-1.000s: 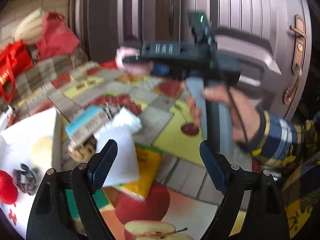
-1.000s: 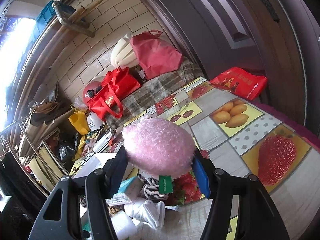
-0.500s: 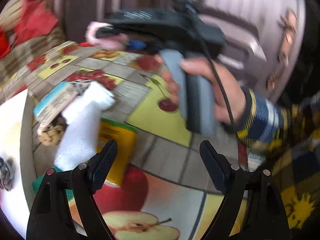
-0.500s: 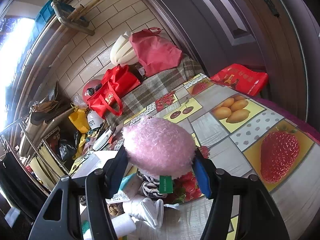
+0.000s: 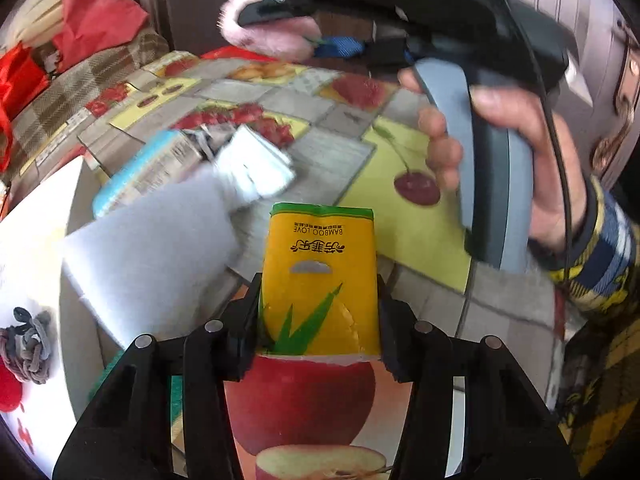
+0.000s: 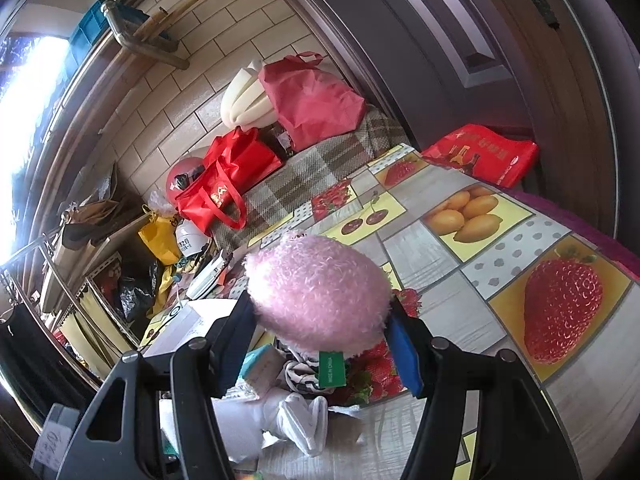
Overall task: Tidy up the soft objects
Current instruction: 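Grasp the yellow tissue pack with the left gripper and lift it, then carry the yellow pack and pink ball into the white box and open both grippers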
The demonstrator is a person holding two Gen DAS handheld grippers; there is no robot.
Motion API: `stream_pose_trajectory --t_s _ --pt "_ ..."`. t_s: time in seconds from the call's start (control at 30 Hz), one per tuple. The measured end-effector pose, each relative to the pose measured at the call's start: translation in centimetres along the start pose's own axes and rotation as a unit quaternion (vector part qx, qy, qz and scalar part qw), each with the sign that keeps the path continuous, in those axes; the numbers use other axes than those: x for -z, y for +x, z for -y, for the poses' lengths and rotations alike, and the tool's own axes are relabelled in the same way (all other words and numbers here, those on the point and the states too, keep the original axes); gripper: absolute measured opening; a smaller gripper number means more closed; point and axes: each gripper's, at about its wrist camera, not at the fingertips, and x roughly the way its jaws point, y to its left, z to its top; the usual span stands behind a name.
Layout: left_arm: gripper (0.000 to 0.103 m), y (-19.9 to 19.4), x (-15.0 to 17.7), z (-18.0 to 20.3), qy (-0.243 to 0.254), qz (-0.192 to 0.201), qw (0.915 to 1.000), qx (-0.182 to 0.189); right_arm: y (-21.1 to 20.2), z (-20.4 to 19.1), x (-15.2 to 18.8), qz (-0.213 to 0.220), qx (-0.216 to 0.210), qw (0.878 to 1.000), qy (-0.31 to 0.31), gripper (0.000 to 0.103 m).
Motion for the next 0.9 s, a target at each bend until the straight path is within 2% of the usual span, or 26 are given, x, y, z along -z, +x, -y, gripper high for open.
stream_pose_trajectory --t_s 0.13,0.23,0.37,0.47,0.57,0.7,0.9 --pt "0.049 -2.0 -0.4 -1.3 -0.019 0.062 0.9979 -0.002 -1.2 -0.9 -0.6 0.018 -0.008 1.000 -0.010 0.063" --pt "0.049 -4.6 -0.9 -2.3 -0.029 0.129 0.9912 -0.011 -2.5 -2.1 -1.5 0.037 -0.021 0.999 -0.014 0.063" --pt "0.049 -8.3 -1.8 -4.1 -0.047 0.212 0.9745 -0.058 -4.4 -3.9 -2.7 0.065 -0.033 0.997 -0.031 0.063" --pt "0.049 -11.6 -1.4 -6.6 -0.087 0.266 0.9555 -0.094 -5.4 -5.1 -3.6 0.081 -0.036 0.995 -0.042 0.063" --pt "0.049 -13.6 -0.5 -8.9 -0.127 0.289 0.9417 -0.117 -5.3 -5.9 -4.4 0.087 -0.040 0.994 -0.044 0.063" --pt "0.049 -15.3 0.8 -11.2 -0.164 0.304 0.9284 -0.137 -4.8 -7.1 -5.0 0.088 -0.042 0.994 -0.054 0.063" --pt "0.049 -16.1 2.4 -14.2 -0.211 0.306 0.9133 -0.166 -3.8 -9.9 -5.3 0.077 -0.061 0.992 -0.081 0.063"
